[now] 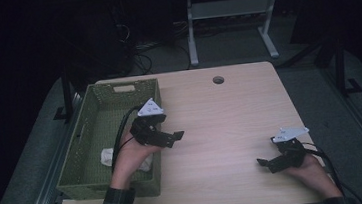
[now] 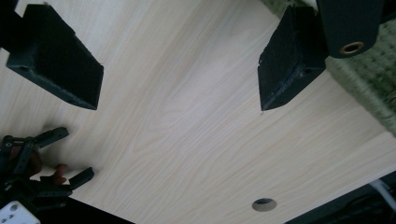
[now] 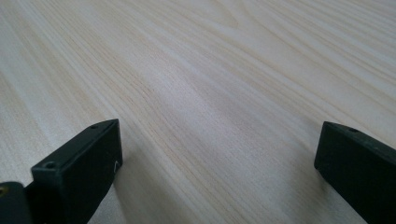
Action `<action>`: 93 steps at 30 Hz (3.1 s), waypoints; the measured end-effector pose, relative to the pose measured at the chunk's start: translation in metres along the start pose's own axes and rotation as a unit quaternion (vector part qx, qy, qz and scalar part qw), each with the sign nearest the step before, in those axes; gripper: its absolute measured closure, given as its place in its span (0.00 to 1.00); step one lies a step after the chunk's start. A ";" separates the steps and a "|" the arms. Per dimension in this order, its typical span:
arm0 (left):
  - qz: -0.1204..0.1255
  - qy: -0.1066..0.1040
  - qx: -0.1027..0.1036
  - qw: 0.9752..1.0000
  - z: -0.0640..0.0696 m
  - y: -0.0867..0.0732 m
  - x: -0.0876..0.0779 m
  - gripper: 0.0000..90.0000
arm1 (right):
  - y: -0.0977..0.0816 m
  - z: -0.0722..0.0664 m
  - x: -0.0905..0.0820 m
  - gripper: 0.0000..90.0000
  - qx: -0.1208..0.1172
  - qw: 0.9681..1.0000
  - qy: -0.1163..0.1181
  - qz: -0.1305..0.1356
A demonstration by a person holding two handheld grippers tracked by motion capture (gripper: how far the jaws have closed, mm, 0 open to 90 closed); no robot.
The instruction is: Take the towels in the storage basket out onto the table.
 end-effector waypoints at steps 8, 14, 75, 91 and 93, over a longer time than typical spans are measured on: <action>0.001 0.013 -0.013 1.000 -0.013 -0.008 -0.011 0.15 | 0.000 0.000 0.000 0.01 0.001 1.000 0.000 0.000; 0.004 0.023 -0.022 0.999 -0.022 -0.014 -0.020 0.15 | 0.000 0.000 0.000 0.01 0.000 1.000 0.000 0.000; -0.173 0.084 -0.091 0.977 -0.084 -0.120 0.002 0.15 | 0.000 0.000 0.000 0.01 0.000 1.000 0.000 -0.001; -0.247 0.080 -0.087 0.962 -0.082 -0.137 0.017 0.15 | 0.000 -0.001 0.000 0.01 -0.002 1.000 0.004 -0.001; -0.254 0.079 -0.082 0.961 -0.082 -0.137 0.017 0.15 | 0.000 -0.002 0.000 0.01 -0.004 1.000 0.004 0.000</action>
Point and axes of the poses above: each handheld gripper's, and its own axes: x roughly forward along the jaws, y roughly out of its top, z roughly to its right, the point moved 6 cm from there along x, roughly forward along the jaws, and after that the axes turned 5 degrees about -z, right-handed, at the moved point
